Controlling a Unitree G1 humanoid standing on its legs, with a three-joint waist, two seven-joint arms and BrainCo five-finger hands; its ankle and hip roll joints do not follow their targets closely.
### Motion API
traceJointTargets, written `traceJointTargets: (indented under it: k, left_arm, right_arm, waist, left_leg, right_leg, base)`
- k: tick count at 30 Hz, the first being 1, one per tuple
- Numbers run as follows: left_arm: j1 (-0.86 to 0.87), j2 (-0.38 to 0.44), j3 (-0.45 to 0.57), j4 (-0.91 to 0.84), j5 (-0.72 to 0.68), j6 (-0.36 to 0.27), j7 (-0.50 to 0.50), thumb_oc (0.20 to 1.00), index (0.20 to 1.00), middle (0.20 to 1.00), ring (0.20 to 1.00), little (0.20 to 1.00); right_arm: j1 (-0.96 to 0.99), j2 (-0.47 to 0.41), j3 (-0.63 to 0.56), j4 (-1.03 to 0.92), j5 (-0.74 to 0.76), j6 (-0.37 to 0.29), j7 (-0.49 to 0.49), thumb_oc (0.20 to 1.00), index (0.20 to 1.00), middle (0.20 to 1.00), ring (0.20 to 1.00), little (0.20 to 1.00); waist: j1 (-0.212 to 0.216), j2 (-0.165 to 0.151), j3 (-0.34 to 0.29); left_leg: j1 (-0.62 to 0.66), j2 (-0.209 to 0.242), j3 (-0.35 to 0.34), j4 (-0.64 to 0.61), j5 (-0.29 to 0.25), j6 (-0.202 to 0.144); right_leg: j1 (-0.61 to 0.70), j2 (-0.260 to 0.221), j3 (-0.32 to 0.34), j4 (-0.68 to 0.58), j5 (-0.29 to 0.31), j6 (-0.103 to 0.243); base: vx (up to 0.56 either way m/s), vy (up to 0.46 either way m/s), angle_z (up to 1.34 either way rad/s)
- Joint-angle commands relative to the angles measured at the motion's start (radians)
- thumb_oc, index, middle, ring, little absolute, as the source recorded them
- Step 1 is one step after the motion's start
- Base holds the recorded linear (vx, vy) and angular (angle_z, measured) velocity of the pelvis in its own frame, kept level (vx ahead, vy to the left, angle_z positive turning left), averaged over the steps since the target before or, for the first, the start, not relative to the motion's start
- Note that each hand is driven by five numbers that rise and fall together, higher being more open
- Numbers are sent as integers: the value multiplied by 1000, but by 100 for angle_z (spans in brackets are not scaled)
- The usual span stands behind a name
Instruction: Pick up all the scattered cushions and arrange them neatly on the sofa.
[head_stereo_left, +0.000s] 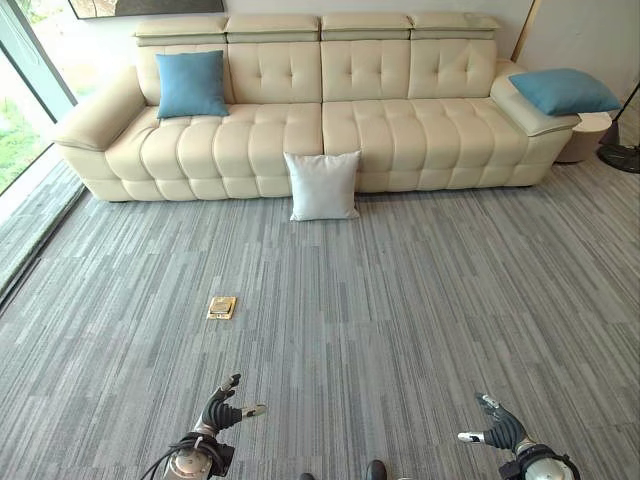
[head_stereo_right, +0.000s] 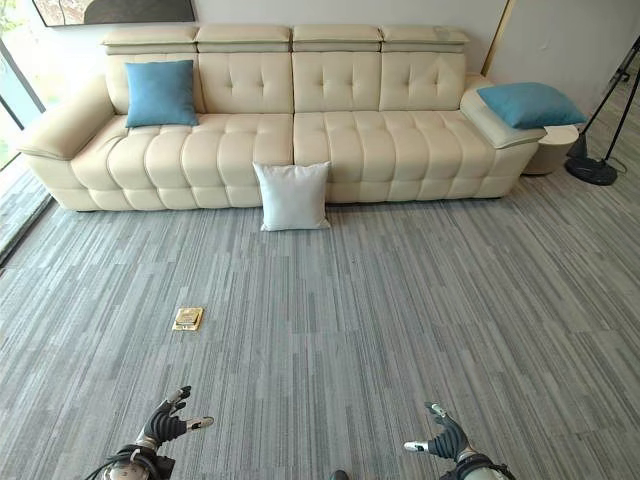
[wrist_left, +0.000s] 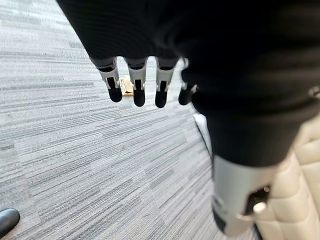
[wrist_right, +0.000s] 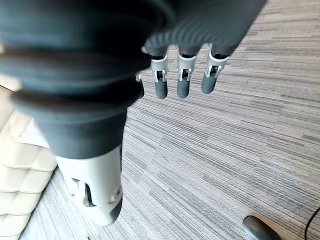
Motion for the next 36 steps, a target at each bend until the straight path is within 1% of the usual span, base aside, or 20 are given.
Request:
traceJointTargets:
  k: [1,9,16,18,19,20,21,22,23,25,29,30,31,32,33,34,35,36]
  left_arm:
    - [-25,24,26,25,14,-28,7,1000,1000,1000,1000,1000]
    - [-15,4,44,34,-22,-23,11,1000,1000,1000,1000,1000]
    - [-27,5,42,14,-49,-24,16,1000,1000,1000,1000,1000]
    - [-34,8,39,-2,-58,-25,22,1000,1000,1000,1000,1000]
    - [-38,11,36,-10,-64,-26,22,1000,1000,1000,1000,1000]
    - [-40,11,34,-12,-68,-27,21,1000,1000,1000,1000,1000]
    - [-51,16,30,-10,-67,-25,21,1000,1000,1000,1000,1000]
    - [-52,20,30,-21,-66,-22,20,1000,1000,1000,1000,1000]
    - [-62,19,33,-10,-71,-22,25,1000,1000,1000,1000,1000]
    - [-73,10,29,1,-75,-25,31,1000,1000,1000,1000,1000]
    - [-92,1,24,8,-91,-28,36,1000,1000,1000,1000,1000]
    - [-94,-1,19,10,-90,-28,37,1000,1000,1000,1000,1000]
    - [-94,-2,19,10,-90,-28,37,1000,1000,1000,1000,1000]
    - [-95,-4,14,10,-86,-27,36,1000,1000,1000,1000,1000]
    - [-96,-7,13,12,-83,-27,37,1000,1000,1000,1000,1000]
    - [-100,-12,3,26,-77,-26,36,1000,1000,1000,1000,1000]
    - [-98,-16,1,30,-73,-26,33,1000,1000,1000,1000,1000]
    - [-94,-20,-2,42,-68,-26,32,1000,1000,1000,1000,1000]
  right_arm:
    - [-44,-5,-43,38,59,-16,-7,1000,1000,1000,1000,1000]
    - [-48,18,-71,59,118,-13,-16,1000,1000,1000,1000,1000]
    - [-81,27,-67,66,146,-12,-29,1000,1000,1000,1000,1000]
    - [-104,29,-57,58,151,-8,-31,1000,1000,1000,1000,1000]
    - [-123,32,-45,56,152,-5,-33,1000,1000,1000,1000,1000]
    - [-129,33,-43,55,152,-5,-33,1000,1000,1000,1000,1000]
    - [-159,35,-37,54,161,-5,-32,1000,1000,1000,1000,1000]
    - [-163,37,-38,35,169,-4,-30,1000,1000,1000,1000,1000]
    - [-168,39,-38,27,175,-7,-30,1000,1000,1000,1000,1000]
    - [-161,39,-36,10,178,-8,-27,1000,1000,1000,1000,1000]
    - [-151,32,-34,-9,187,-12,-31,1000,1000,1000,1000,1000]
    - [-148,31,-33,-13,188,-13,-31,1000,1000,1000,1000,1000]
    - [-148,31,-33,-13,188,-13,-31,1000,1000,1000,1000,1000]
    - [-143,31,-34,-20,188,-12,-32,1000,1000,1000,1000,1000]
    - [-140,29,-33,-23,184,-12,-31,1000,1000,1000,1000,1000]
    - [-128,23,-36,-32,176,-12,-27,1000,1000,1000,1000,1000]
    - [-113,19,-38,-45,176,-11,-24,1000,1000,1000,1000,1000]
    - [-99,19,-41,-51,179,-11,-18,1000,1000,1000,1000,1000]
  waist:
    - [-7,-28,-20]
    - [-6,-26,-13]
    - [3,-34,-1]
    - [8,-39,5]
    - [14,-42,8]
    - [17,-43,9]
    - [23,-41,14]
    - [20,-33,21]
    - [9,-16,35]
    - [-8,-2,51]
    - [-42,11,74]
    - [-49,9,75]
    - [-51,12,77]
    - [-55,11,79]
    - [-61,15,83]
    - [-66,16,83]
    - [-71,16,80]
    - [-74,17,77]
  left_leg:
    - [37,22,-6,7,-71,-68]
    - [29,16,-9,16,-79,-62]
    - [-15,4,-4,73,-110,-46]
    - [-37,-6,0,100,-126,-36]
    - [-57,-17,2,118,-138,-24]
    - [-62,-23,0,122,-144,-18]
    - [-69,-40,0,122,-152,1]
    - [-58,-47,-2,115,-164,15]
    - [-35,-45,-13,111,-166,19]
    - [3,-48,-36,108,-159,14]
    - [61,-57,-78,105,-168,3]
    - [77,-61,-89,103,-172,-2]
    - [81,-58,-92,102,-174,-3]
    - [92,-60,-98,101,-179,-9]
    - [107,-58,-106,103,-183,-16]
    - [128,-61,-120,113,-192,-31]
    - [137,-60,-128,125,-194,-41]
    - [140,-55,-135,149,-177,-58]
  right_leg:
    - [26,-74,9,45,-106,129]
    - [24,-78,8,49,-109,130]
    - [-4,-90,25,78,-111,138]
    - [-21,-99,38,98,-107,146]
    - [-43,-109,57,125,-94,160]
    - [-51,-112,63,136,-93,166]
    - [-98,-126,69,220,-65,195]
    - [-156,-138,73,336,-35,213]
    - [-201,-136,66,429,-20,219]
    - [-248,-119,61,472,-34,199]
    - [-312,-93,39,369,-54,174]
    - [-332,-97,33,319,-45,175]
    - [-327,-95,29,317,-45,175]
    - [-337,-104,17,278,-37,178]
    - [-337,-109,-4,243,-23,179]
    - [-345,-131,-40,211,-7,183]
    - [-338,-130,-34,214,-5,177]
    - [-327,-120,-30,226,-4,164]
  base:
    - [22,-2,5]
    - [38,13,2]
    - [52,44,-3]
    - [127,147,-16]
    - [156,202,-39]
    - [196,288,-41]
    - [179,281,-31]
    - [246,332,-24]
    - [215,216,-29]
    - [235,96,11]
    - [263,-49,28]
    - [224,-89,40]
    - [227,-97,58]
    - [200,-81,62]
    - [417,-216,56]
    - [433,-253,49]
    - [454,-308,41]
    - [232,-174,51]
